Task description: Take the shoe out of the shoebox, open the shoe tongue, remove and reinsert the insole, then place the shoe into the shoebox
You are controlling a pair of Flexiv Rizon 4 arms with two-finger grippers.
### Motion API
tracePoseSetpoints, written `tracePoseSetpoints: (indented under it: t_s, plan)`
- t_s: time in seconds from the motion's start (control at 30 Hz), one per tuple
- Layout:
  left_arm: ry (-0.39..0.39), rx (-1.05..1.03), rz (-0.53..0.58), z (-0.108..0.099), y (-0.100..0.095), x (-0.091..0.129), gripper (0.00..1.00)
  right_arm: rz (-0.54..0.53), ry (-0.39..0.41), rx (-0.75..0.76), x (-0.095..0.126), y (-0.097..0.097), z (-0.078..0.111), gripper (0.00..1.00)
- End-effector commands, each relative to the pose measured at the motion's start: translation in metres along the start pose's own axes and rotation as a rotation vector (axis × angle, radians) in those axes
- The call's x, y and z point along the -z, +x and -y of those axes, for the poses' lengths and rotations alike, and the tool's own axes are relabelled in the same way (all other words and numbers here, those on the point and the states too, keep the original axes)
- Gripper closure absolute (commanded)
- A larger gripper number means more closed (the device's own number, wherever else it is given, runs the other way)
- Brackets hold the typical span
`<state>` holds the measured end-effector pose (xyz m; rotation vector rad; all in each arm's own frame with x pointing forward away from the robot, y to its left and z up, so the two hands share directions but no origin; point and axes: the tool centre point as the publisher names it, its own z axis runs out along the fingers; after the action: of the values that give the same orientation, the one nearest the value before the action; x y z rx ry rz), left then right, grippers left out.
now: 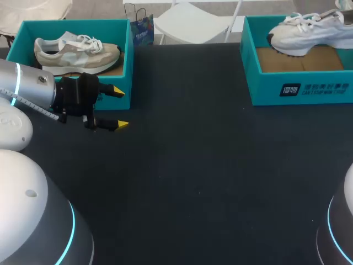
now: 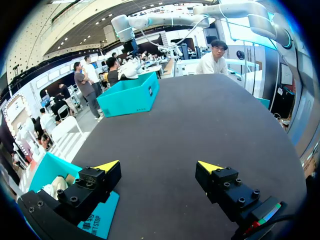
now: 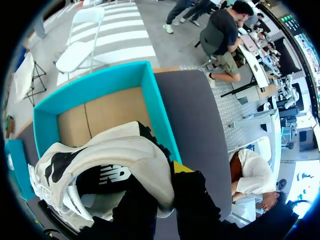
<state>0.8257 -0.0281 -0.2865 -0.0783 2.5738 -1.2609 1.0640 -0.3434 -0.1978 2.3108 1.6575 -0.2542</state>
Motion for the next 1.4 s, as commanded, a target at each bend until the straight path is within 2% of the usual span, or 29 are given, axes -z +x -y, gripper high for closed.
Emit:
tracePoseSetpoints:
  t_s: [0.03, 0.3, 0.53, 0.93, 1.13, 1.4]
  plan:
    - [-0.003, -0.001, -0.001, 0.0, 0.0, 0.0, 0.0, -0.004, -0.024, -0.033, -0.013, 0.003, -0.008, 1.0]
    - [-0.003, -0.001, -0.001, 0.0, 0.0, 0.0, 0.0, 0.022, -0.048, -0.066, -0.035, 0.008, -0.017, 1.0]
    - [-0.003, -0.001, -0.001, 0.0, 0.0, 0.0, 0.0, 0.022, -0.028, -0.059, -0.05, 0.016, -0.013, 1.0]
    - [-0.003, -0.001, -0.001, 0.0, 0.0, 0.0, 0.0, 0.041, 0.002, -0.071, -0.075, 0.017, 0.006, 1.0]
    - [-0.003, -0.001, -0.001, 0.0, 0.0, 0.0, 0.0, 0.054, 0.012, -0.072, -0.08, 0.016, 0.02, 1.0]
    - [-0.003, -0.001, -0.001, 0.0, 0.0, 0.0, 0.0, 0.076, 0.037, -0.082, -0.097, 0.015, 0.037, 1.0]
